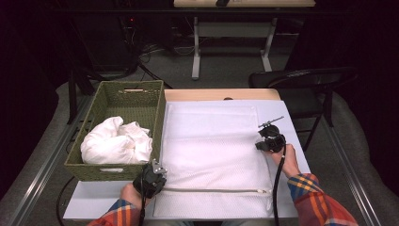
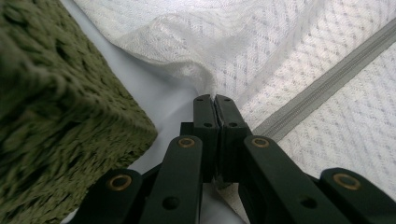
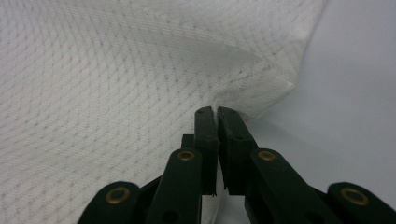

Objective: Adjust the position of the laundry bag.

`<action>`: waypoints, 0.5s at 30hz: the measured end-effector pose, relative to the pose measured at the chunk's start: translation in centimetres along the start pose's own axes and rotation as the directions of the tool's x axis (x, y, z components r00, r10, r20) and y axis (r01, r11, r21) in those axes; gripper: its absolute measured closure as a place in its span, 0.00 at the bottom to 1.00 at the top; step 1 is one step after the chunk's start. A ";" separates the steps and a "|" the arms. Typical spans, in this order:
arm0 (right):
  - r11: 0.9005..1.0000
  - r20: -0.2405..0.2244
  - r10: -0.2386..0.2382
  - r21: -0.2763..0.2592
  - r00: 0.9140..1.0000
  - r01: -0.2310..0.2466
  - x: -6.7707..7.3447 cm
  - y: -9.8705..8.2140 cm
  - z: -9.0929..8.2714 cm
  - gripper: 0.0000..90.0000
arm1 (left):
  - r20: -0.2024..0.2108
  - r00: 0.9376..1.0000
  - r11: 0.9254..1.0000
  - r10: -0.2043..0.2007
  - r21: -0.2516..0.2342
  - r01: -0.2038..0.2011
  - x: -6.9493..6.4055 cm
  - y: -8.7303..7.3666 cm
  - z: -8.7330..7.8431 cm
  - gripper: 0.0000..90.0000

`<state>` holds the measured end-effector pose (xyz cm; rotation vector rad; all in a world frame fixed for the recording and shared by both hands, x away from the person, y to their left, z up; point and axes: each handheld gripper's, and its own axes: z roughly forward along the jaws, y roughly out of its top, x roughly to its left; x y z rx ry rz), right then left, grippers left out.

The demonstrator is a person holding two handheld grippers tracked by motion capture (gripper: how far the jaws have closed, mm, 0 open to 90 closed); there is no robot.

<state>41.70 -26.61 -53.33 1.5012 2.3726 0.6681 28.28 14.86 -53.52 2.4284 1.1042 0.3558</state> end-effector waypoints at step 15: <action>1.000 0.018 -0.009 -0.016 1.000 0.009 0.1 0.4 0.3 0.98 | 0.030 0.999 1.000 -0.020 -0.003 0.020 0.1 -0.1 0.1 0.98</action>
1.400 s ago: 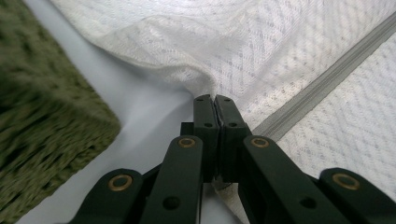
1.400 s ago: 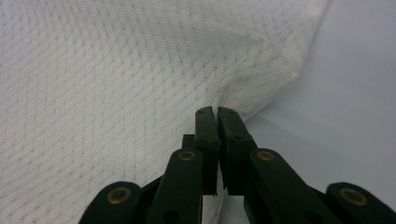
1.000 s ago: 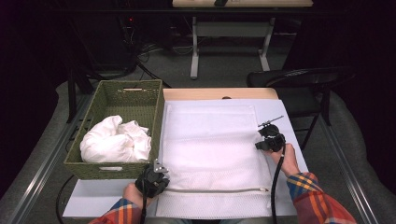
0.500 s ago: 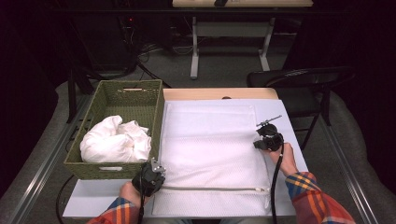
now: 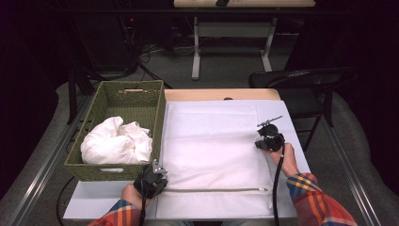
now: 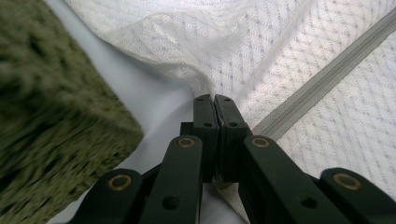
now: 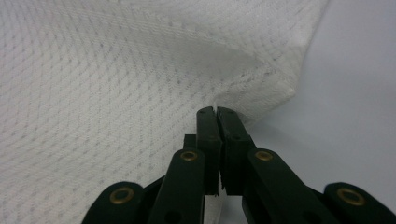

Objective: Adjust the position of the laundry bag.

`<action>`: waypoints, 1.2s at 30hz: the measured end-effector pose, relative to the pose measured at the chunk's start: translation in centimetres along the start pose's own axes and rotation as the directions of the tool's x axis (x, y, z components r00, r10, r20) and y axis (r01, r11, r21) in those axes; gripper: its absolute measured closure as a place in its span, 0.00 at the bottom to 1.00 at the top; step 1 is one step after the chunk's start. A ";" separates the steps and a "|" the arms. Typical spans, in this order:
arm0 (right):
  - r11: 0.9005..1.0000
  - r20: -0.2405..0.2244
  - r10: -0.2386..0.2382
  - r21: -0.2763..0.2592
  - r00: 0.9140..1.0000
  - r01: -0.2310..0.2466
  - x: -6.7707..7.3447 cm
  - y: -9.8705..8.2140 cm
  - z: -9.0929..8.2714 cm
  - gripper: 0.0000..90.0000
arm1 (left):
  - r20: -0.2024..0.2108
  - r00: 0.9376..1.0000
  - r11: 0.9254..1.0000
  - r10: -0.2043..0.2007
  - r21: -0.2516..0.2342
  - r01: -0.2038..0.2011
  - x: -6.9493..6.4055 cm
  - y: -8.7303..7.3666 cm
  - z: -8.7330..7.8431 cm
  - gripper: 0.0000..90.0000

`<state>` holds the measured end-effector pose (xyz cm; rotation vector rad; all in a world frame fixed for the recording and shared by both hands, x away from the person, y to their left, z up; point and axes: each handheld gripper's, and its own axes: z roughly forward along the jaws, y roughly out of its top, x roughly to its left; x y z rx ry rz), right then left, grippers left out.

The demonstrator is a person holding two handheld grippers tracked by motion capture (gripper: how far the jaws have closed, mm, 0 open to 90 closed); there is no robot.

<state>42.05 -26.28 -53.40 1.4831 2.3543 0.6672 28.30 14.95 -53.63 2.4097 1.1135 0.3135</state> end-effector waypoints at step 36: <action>0.995 -0.064 -0.043 -0.088 0.997 0.038 0.9 -3.4 -6.6 0.12 | 0.093 0.989 0.990 0.114 -0.092 -0.105 -1.3 0.3 -2.6 0.19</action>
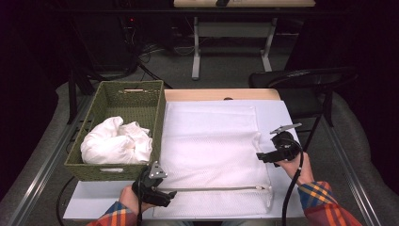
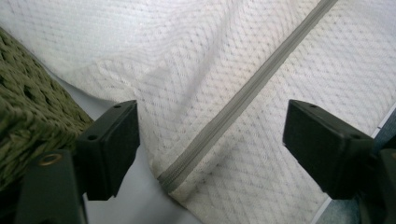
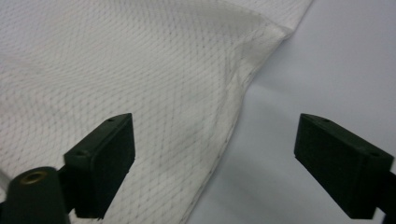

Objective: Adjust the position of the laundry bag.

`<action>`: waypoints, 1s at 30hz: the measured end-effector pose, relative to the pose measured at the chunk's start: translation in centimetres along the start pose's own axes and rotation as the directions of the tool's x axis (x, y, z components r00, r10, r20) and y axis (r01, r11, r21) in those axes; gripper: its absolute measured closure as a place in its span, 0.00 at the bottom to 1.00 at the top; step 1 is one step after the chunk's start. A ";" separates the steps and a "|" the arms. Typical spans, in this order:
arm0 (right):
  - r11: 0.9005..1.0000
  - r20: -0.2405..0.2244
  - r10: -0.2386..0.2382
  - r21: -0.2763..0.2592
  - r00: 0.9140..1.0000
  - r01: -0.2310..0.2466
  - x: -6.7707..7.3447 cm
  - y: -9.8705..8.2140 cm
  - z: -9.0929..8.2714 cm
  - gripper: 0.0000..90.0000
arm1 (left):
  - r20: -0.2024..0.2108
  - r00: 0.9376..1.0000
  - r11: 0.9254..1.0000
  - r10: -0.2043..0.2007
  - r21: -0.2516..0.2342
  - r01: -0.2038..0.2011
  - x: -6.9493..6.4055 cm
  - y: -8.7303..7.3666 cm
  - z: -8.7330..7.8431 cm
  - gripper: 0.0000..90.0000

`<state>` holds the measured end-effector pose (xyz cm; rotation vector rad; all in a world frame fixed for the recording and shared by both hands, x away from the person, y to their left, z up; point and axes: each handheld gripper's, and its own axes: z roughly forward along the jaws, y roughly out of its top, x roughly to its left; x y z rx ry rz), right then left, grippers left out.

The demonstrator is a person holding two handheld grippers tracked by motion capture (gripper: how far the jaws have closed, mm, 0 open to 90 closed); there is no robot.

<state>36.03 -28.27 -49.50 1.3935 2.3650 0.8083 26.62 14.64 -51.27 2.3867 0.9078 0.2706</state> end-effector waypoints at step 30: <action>0.998 -0.055 0.022 -0.052 0.998 -0.025 2.3 -5.1 -4.5 0.00 | 0.119 0.988 0.992 0.094 -0.090 -0.084 -2.3 1.5 -0.2 0.02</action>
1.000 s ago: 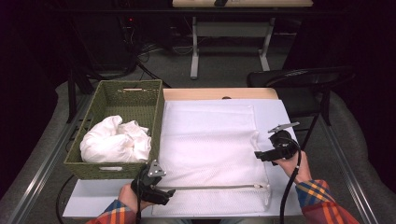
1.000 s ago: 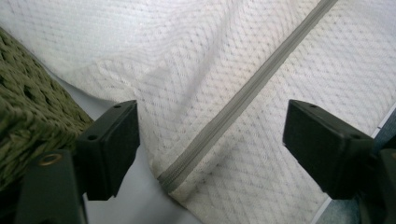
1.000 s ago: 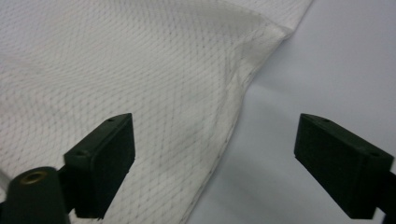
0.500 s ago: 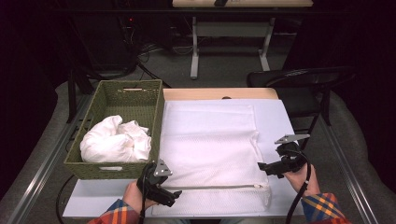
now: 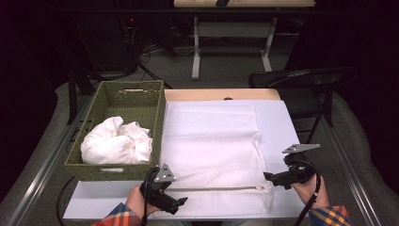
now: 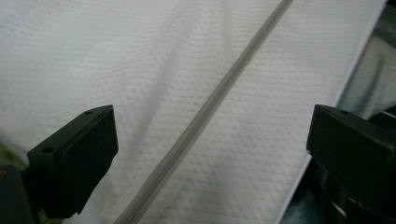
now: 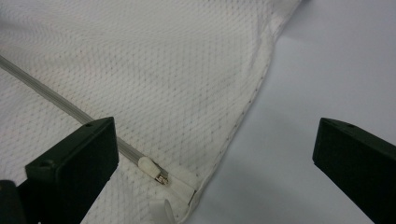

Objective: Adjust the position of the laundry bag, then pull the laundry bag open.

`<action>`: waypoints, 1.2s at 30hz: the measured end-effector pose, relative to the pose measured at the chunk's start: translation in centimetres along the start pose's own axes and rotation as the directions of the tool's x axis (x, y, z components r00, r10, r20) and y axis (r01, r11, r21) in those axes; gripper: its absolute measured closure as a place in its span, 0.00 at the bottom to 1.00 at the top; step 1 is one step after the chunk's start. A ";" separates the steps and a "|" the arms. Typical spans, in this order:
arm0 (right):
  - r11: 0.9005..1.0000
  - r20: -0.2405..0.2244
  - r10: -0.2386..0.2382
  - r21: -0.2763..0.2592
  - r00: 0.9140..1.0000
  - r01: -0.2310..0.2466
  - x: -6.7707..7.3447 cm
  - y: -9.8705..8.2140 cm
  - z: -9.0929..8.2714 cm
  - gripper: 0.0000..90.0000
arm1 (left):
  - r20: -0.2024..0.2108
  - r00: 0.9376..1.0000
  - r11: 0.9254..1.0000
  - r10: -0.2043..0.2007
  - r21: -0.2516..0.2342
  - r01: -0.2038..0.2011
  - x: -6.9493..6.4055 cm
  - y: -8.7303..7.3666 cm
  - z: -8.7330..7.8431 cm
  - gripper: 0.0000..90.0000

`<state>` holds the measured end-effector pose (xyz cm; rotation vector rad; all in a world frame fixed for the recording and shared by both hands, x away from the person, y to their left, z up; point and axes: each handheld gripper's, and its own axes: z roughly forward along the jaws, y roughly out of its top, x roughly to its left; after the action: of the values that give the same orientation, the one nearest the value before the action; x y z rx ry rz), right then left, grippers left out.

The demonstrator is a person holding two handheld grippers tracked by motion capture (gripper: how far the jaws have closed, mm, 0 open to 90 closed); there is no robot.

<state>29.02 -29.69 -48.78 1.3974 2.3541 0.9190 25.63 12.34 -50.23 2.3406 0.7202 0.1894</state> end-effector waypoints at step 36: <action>0.965 -0.044 0.086 0.253 0.995 -0.072 0.7 -1.6 3.0 0.62 | 0.034 0.999 0.999 0.035 0.018 -0.035 -0.2 0.1 1.4 0.00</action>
<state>29.10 -28.43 -52.03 1.5879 2.5454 0.7048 25.94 11.37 -51.26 2.3696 0.6675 0.1591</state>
